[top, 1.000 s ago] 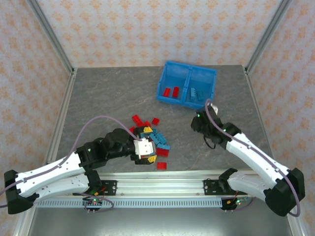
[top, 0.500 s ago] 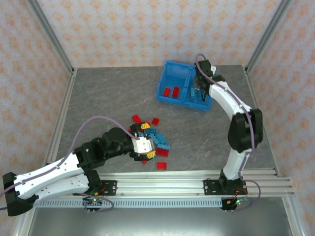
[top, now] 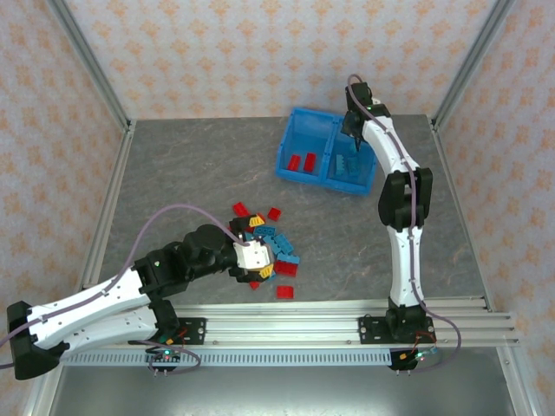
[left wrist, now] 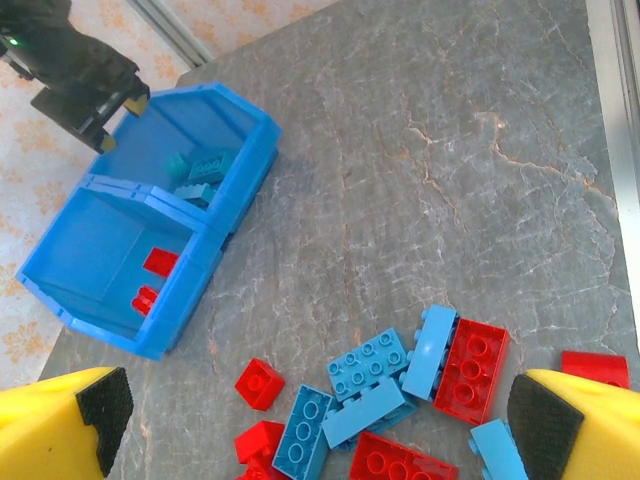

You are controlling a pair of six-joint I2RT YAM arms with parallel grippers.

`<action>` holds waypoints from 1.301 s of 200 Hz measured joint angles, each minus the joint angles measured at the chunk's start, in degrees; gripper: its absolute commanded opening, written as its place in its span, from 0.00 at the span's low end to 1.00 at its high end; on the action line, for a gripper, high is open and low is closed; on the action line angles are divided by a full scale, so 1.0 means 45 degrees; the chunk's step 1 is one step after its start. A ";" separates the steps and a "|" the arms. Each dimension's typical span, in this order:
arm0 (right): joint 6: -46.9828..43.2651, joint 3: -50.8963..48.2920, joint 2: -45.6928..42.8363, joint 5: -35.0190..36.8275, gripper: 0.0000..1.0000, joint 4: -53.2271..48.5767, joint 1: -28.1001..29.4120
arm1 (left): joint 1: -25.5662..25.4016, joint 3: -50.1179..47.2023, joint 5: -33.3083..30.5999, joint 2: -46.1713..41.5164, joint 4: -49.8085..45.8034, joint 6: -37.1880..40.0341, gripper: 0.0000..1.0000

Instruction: Sort the legos into containers by color

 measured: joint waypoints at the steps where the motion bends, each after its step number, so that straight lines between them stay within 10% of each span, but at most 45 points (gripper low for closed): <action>1: 0.0000 0.0010 0.0000 -0.0005 0.51 -0.0015 0.0005 | 0.0000 0.0000 0.0000 0.0005 0.0005 0.0000 1.00; 36: -0.0034 -0.1511 -0.1117 -0.0826 0.52 -0.0087 0.0053 | 0.0000 0.0000 -0.0044 0.0199 -0.0029 0.0053 1.00; 69: 0.0379 -0.8456 -0.6319 -0.2307 0.54 0.1336 0.0801 | 0.0185 0.0015 0.0165 0.0228 -0.0758 0.0578 1.00; 115: 0.0933 -1.5334 -1.3401 -0.4279 0.56 0.3861 0.6397 | 0.1020 0.0039 0.0413 0.0092 -0.2055 0.1671 1.00; 167: 0.1409 -1.5922 -1.0210 -0.4896 0.59 0.4376 0.8544 | 0.2414 0.0044 0.0165 -0.0981 -0.2195 0.1894 1.00; 260: 0.0879 -1.4042 -0.6790 -0.3725 0.54 0.4206 0.8578 | 0.2419 0.0068 0.0219 -0.0525 -0.2220 0.1889 1.00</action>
